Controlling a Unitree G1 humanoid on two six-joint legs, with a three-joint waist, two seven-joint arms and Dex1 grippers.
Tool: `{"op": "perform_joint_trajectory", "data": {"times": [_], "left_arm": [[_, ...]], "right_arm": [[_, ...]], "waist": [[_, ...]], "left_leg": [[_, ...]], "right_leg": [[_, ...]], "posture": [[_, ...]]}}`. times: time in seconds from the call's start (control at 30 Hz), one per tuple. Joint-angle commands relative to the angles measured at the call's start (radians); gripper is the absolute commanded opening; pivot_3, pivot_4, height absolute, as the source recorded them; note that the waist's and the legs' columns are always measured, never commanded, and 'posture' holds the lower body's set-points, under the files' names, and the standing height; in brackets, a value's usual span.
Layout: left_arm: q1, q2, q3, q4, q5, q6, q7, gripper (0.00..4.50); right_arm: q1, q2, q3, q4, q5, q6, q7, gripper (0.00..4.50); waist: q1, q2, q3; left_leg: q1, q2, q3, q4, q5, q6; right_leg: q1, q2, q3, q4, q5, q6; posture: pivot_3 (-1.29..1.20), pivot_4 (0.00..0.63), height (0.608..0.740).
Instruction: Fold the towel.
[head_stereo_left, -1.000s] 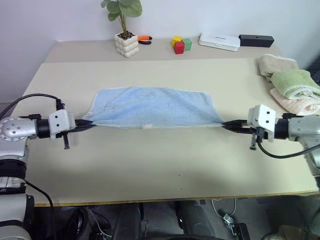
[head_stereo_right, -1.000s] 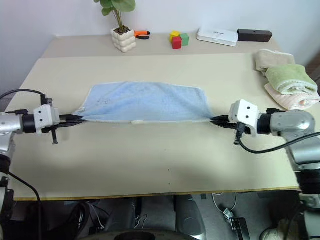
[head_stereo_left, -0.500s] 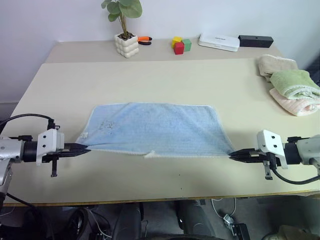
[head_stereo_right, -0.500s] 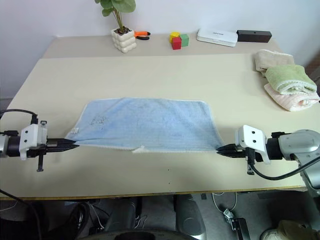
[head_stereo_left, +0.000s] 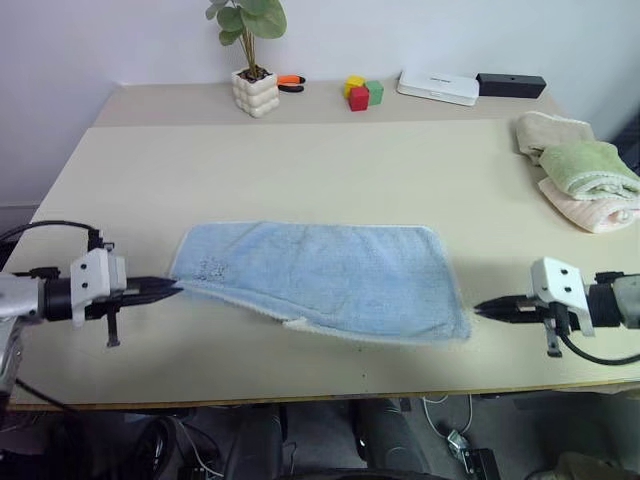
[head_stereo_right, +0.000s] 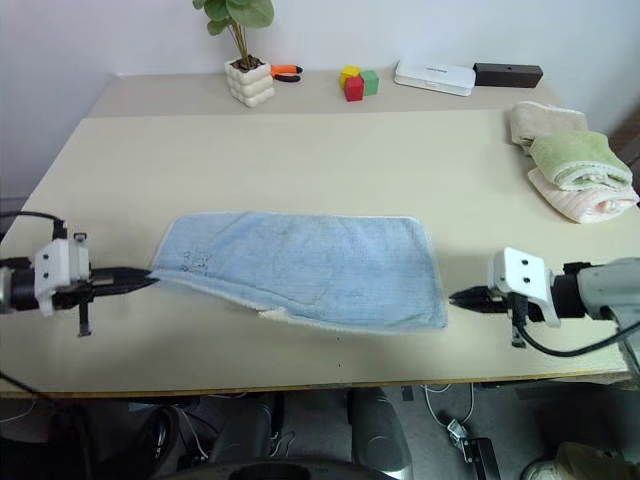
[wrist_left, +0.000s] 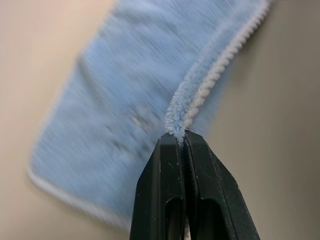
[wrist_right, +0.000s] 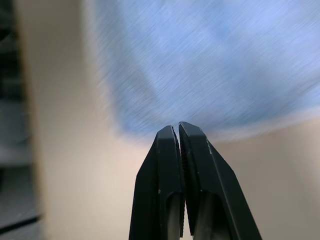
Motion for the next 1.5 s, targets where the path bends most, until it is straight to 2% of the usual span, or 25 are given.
{"op": "perform_joint_trajectory", "data": {"times": [0.03,0.13,0.23,0.33,0.43,0.53,0.67,0.77,0.9,1.07,1.17,1.27,1.3,1.4,1.5], "left_arm": [[-0.084,-0.022,-0.024,0.062,0.026,-0.006,0.021,0.0],[-0.145,-0.034,-0.047,0.111,0.045,-0.014,0.014,0.0],[-0.157,-0.036,-0.055,0.113,0.052,-0.022,0.001,0.0],[-0.14,-0.047,-0.06,0.097,0.05,-0.022,0.004,0.0],[-0.117,-0.053,-0.056,0.082,0.048,-0.022,0.007,0.0],[-0.112,-0.052,-0.053,0.075,0.045,-0.019,0.008,0.0],[-0.114,-0.054,-0.055,0.078,0.045,-0.021,0.005,0.0],[-0.118,-0.058,-0.06,0.084,0.048,-0.022,0.006,0.0],[-0.12,-0.061,-0.062,0.084,0.048,-0.018,0.008,0.0],[-0.113,-0.061,-0.061,0.08,0.049,-0.017,0.009,0.0],[-0.111,-0.062,-0.062,0.078,0.052,-0.019,0.013,0.0],[-0.112,-0.061,-0.064,0.078,0.054,-0.02,0.013,0.0],[-0.111,-0.061,-0.064,0.076,0.054,-0.019,0.013,0.0],[-0.104,-0.06,-0.063,0.069,0.054,-0.018,0.012,0.0],[-0.087,-0.051,-0.058,0.057,0.05,-0.009,0.002,0.0]], "right_arm": [[-0.081,0.018,0.024,0.056,-0.021,-0.025,-0.012,0.07],[-0.129,0.033,0.047,0.093,-0.036,-0.038,-0.017,0.07],[-0.115,0.041,0.047,0.069,-0.047,-0.051,-0.041,0.07],[-0.08,0.05,0.04,0.019,-0.029,0.012,-0.074,0.07],[-0.045,0.05,-0.007,-0.055,0.058,0.128,-0.082,0.86],[0.049,0.007,-0.05,-0.145,0.101,0.184,-0.043,2.29],[0.137,0.003,-0.092,-0.207,0.051,0.049,-0.03,4.14],[0.198,0.021,-0.074,-0.233,-0.033,-0.126,-0.035,4.14],[0.239,0.027,-0.02,-0.22,-0.133,-0.251,-0.064,4.14],[0.201,0.035,0.039,-0.128,-0.243,-0.393,-0.128,4.14],[0.193,0.021,0.066,-0.102,-0.231,-0.377,-0.108,3.37],[0.159,0.022,0.082,-0.06,-0.275,-0.42,-0.14,2.08],[0.15,0.024,0.086,-0.05,-0.281,-0.431,-0.146,1.5],[0.142,0.022,0.089,-0.064,-0.233,-0.407,-0.127,0.03],[0.15,0.005,0.077,-0.082,-0.174,-0.372,-0.088,0.03]], "waist": [[0.0,0.0,0.0],[0.0,0.0,0.0],[-0.001,0.0,0.0],[0.0,0.0,0.0],[0.0,0.0,0.0],[0.002,0.0,0.0],[0.004,-0.001,0.0],[0.002,-0.001,0.0],[0.0,-0.001,0.0],[0.0,-0.001,0.0],[0.0,-0.001,0.0],[0.001,-0.001,0.0],[0.0,-0.001,0.0],[0.001,-0.001,0.0],[0.0,-0.001,0.0]], "left_leg": [[0.0,0.0,0.0,0.0,0.0,0.0],[0.0,0.0,0.0,0.0,0.0,0.0],[0.0,0.0,0.0,0.0,-0.001,0.001],[0.0,0.0,0.0,0.0,-0.001,0.001],[0.0,0.0,0.0,0.0,-0.001,0.001],[0.0,0.0,-0.001,0.0,-0.001,0.001],[0.0,0.0,-0.001,0.001,-0.001,0.001],[0.001,0.0,-0.001,0.001,-0.001,0.001],[0.002,0.0,-0.001,0.001,-0.001,0.001],[0.003,0.0,-0.001,0.001,-0.001,0.001],[0.005,0.0,-0.001,0.0,-0.001,0.002],[0.007,0.0,0.0,0.0,-0.001,0.002],[0.008,0.0,0.0,0.0,-0.001,0.002],[0.011,0.0,0.0,-0.001,-0.001,0.002],[0.011,0.0,0.0,-0.001,-0.002,0.002]], "right_leg": [[0.0,0.0,0.0,0.0,0.0,0.0],[0.0,0.0,0.0,0.0,0.0,0.0],[0.0,0.0,0.0,0.0,0.0,0.0],[0.0,0.0,0.0,0.001,0.0,0.0],[0.0,0.0,0.0,0.001,0.0,0.0],[0.0,0.0,0.0,0.001,0.0,0.0],[0.001,0.0,0.0,0.001,0.0,0.0],[0.002,0.0,0.0,0.001,0.0,0.0],[0.002,0.0,0.0,0.001,0.0,0.0],[0.003,0.0,0.0,0.001,0.0,0.0],[0.005,0.0,0.0,0.001,0.0,0.0],[0.007,0.0,0.0,0.0,0.0,0.0],[0.009,0.0,0.0,-0.001,0.0,0.0],[0.011,0.0,0.0,-0.001,0.0,0.0],[0.011,0.0,0.0,-0.001,-0.001,0.0]], "posture": [[0.0,0.15,0.74],[0.0,0.15,0.74],[0.0,0.15,0.74],[0.0,0.15,0.74],[0.0,0.15,0.74],[0.0,0.15,0.74],[0.0,0.15,0.74],[0.0,0.15,0.74],[0.0,0.15,0.74],[0.0,0.15,0.74],[0.0,0.15,0.74],[0.0,0.15,0.74],[0.0,0.15,0.74],[0.0,0.15,0.74],[0.0,0.15,0.74]]}}
